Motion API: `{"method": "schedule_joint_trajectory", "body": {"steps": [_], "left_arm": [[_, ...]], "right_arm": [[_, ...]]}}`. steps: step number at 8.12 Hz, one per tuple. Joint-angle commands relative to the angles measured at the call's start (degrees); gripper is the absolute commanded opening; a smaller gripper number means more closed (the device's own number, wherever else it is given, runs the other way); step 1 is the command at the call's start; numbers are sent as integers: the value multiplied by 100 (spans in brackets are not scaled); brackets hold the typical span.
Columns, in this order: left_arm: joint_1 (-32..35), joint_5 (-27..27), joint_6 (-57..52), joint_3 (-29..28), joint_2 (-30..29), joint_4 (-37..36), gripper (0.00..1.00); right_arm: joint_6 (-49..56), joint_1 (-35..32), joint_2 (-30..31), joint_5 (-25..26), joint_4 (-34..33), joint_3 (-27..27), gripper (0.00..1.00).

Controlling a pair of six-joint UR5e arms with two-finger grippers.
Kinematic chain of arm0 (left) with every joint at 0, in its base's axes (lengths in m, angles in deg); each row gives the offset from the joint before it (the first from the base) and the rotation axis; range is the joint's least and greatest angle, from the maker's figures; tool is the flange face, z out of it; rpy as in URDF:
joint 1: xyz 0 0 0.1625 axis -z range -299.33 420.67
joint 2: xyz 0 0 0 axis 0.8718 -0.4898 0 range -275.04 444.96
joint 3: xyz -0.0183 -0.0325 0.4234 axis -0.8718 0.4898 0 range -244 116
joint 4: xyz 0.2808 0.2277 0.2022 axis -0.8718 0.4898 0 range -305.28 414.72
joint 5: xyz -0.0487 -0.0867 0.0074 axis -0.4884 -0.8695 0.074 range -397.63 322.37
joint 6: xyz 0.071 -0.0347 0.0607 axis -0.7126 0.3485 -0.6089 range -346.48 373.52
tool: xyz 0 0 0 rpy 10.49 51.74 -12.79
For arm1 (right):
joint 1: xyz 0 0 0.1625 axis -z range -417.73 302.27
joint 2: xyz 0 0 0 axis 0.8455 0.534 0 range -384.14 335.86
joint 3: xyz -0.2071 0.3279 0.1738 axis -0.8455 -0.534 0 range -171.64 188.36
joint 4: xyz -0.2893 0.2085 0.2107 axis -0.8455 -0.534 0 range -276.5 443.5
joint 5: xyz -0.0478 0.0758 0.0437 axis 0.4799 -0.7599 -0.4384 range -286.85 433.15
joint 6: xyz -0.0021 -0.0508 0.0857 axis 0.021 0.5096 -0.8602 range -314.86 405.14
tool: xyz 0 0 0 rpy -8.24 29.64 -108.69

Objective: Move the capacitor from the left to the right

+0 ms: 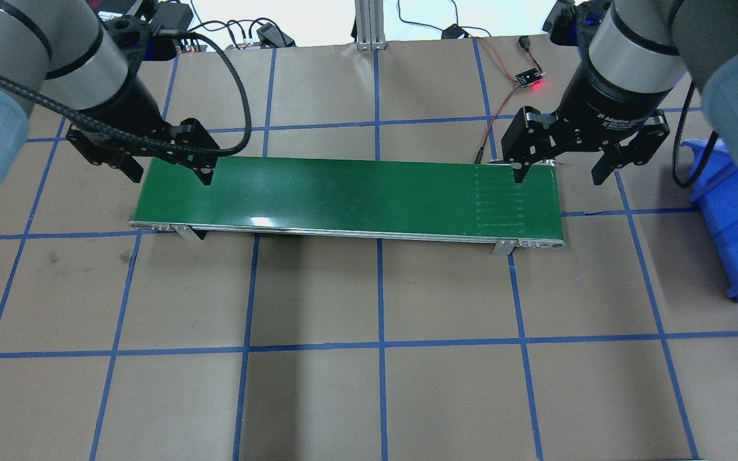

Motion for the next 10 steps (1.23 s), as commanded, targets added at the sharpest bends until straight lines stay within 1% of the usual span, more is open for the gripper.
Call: {"method": "schedule_joint_trajectory", "body": {"steps": [1,2,3,4,5,6,7,8,10], "left_arm": [[-1701,-5,-978,-15,-75,-56,100],[-2441,21,-1506,11,-154,-117,100],[-2979,38,-2147,-6,-372,-387,100],[-3419,143,-2562,-15,-653,-686,100],[-3798,135,-3219,-15,-1056,-1158,100],[-4045,144,-4139,3,-1521,-2286,100],[-4161,153,-4505,-6,-1934,-2749,100],[-4240,153,-4570,-15,-2269,-2815,100],[-4259,153,-4946,-15,-2632,-2998,100]], "right_arm": [[-2,0,0,-8,0,0,100],[7,0,0,9,0,0,100],[-2,0,0,0,0,0,100],[-2,0,0,-8,0,0,100],[-2,0,0,-8,0,0,100],[-2,0,0,-8,-9,0,100],[-2,0,0,-26,0,0,100],[-2,0,0,-26,0,0,100],[-2,0,0,-17,0,0,100]]}}
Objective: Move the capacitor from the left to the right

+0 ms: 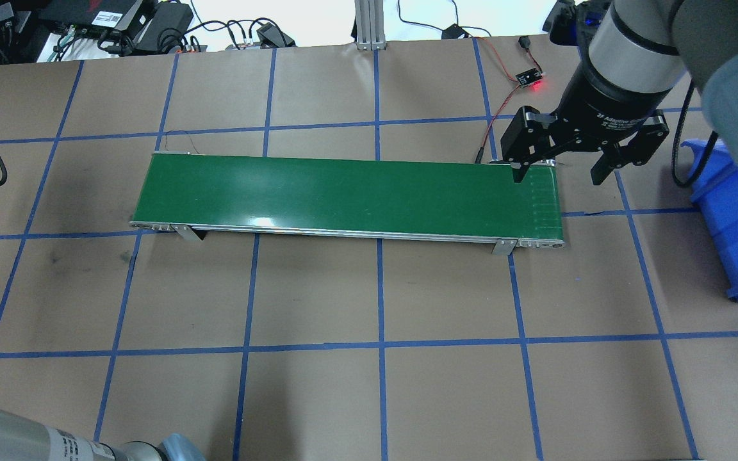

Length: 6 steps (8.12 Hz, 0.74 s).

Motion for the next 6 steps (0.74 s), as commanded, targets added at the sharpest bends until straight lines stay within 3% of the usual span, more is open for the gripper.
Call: {"method": "schedule_joint_trajectory", "body": {"steps": [1,3,6], "left_arm": [[-53,10,-667,62,-464,-638,100],[-184,141,-696,10,-815,-747,100],[-440,309,-740,80,-887,-958,100]], "right_arm": [[0,0,0,-5,3,0,100],[0,0,0,3,3,0,100],[0,0,0,4,3,0,100]]}}
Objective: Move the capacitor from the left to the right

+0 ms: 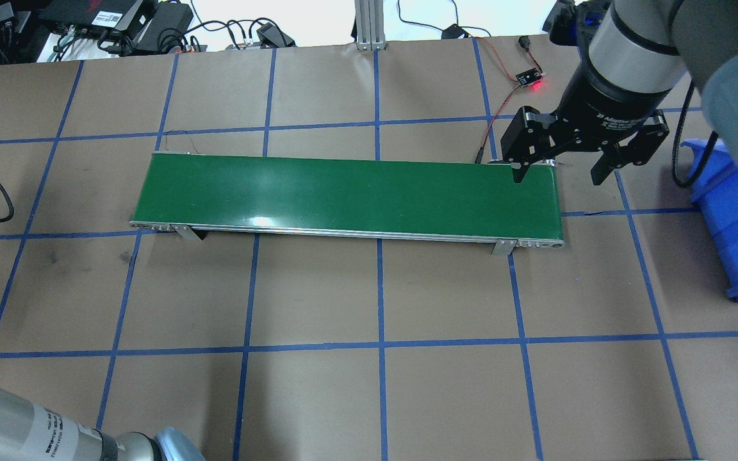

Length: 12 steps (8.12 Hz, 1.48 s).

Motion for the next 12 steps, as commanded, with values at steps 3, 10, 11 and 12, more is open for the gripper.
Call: {"method": "schedule_joint_trajectory", "body": {"steps": [3,10,11,12], "left_arm": [[-322,49,50,8,-312,-139,100],[-411,58,217,34,-497,-139,100],[-402,66,217,34,-498,-139,95],[-411,75,208,34,-515,-139,81]], "right_arm": [[-9,0,0,1,0,0,100],[0,0,0,-16,0,0,100],[0,0,0,-16,0,0,100],[0,0,0,-16,0,0,100]]}}
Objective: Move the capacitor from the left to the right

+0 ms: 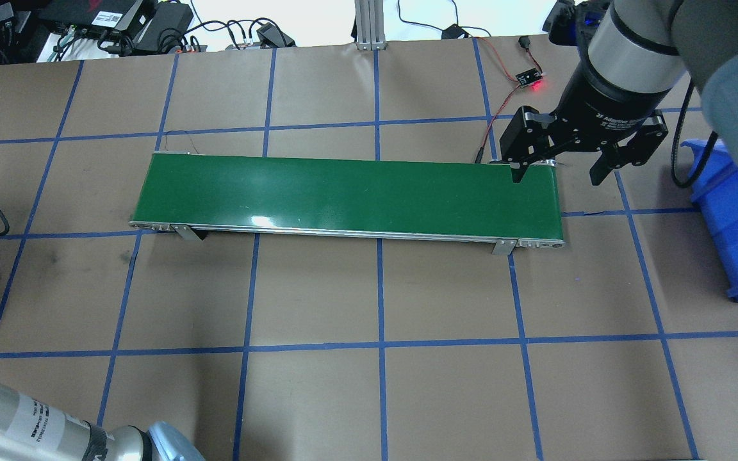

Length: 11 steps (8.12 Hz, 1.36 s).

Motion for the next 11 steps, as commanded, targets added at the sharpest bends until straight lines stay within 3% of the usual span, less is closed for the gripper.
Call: {"method": "schedule_joint_trajectory", "body": {"steps": [1,3,4,7,9,10,11], "left_arm": [[-3,5,0,-9,-94,0,71],[-3,5,0,-26,-104,9,50],[-3,22,-17,-61,-95,17,34],[-3,5,-35,-53,54,70,0],[23,-265,183,-53,421,366,0],[128,-790,507,-61,832,865,0],[460,-821,606,-70,1202,1053,0]], "right_arm": [[2,-7,0,-6,0,0,100],[2,2,0,37,0,0,100],[2,2,0,55,9,0,100],[11,2,0,64,9,0,100],[2,-7,0,64,9,9,100],[11,-7,0,64,9,9,100],[11,-7,0,64,9,9,100]]}}
